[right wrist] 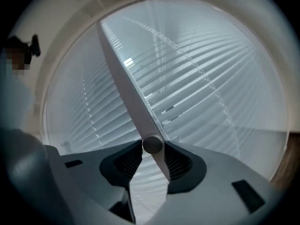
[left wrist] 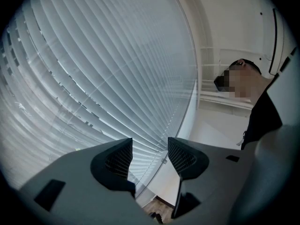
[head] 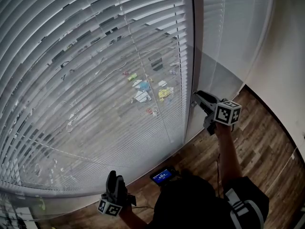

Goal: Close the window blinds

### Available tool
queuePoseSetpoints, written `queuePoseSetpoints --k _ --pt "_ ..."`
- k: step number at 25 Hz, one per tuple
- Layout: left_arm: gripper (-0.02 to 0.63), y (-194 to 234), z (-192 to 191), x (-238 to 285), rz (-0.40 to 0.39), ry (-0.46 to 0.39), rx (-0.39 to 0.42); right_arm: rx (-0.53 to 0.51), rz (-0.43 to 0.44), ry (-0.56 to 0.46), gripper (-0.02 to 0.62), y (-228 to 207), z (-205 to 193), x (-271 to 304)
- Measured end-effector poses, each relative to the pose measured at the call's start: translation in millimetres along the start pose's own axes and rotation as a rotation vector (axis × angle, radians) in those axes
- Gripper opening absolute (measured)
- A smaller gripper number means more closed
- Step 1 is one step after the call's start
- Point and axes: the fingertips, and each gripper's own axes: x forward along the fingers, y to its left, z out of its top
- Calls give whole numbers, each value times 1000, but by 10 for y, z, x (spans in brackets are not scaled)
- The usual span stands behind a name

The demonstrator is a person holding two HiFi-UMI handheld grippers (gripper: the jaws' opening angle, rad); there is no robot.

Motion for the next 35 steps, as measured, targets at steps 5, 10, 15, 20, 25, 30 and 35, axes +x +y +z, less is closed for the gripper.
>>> queuePoseSetpoints --k 5,10,15,20,25,30,35 --pt "252 18 15 -10 7 -3 4 -533 -206 56 153 78 33 -21" --pt "252 13 -2 -10 9 -1 3 -833 -346 118 148 106 54 22" --pt "252 38 6 -21 18 -9 1 -750 -343 148 130 55 27 35" --pt "252 33 0 -16 16 -11 0 -378 -225 101 130 4 37 30" --pt "253 41 -15 -5 16 -9 -3 -69 -106 65 129 -38 22 36" --pt "253 45 1 -7 14 -8 1 -27 -24 16 130 -7 -15 49" --pt "252 34 14 -24 25 -5 3 -567 -226 66 189 45 -37 16"
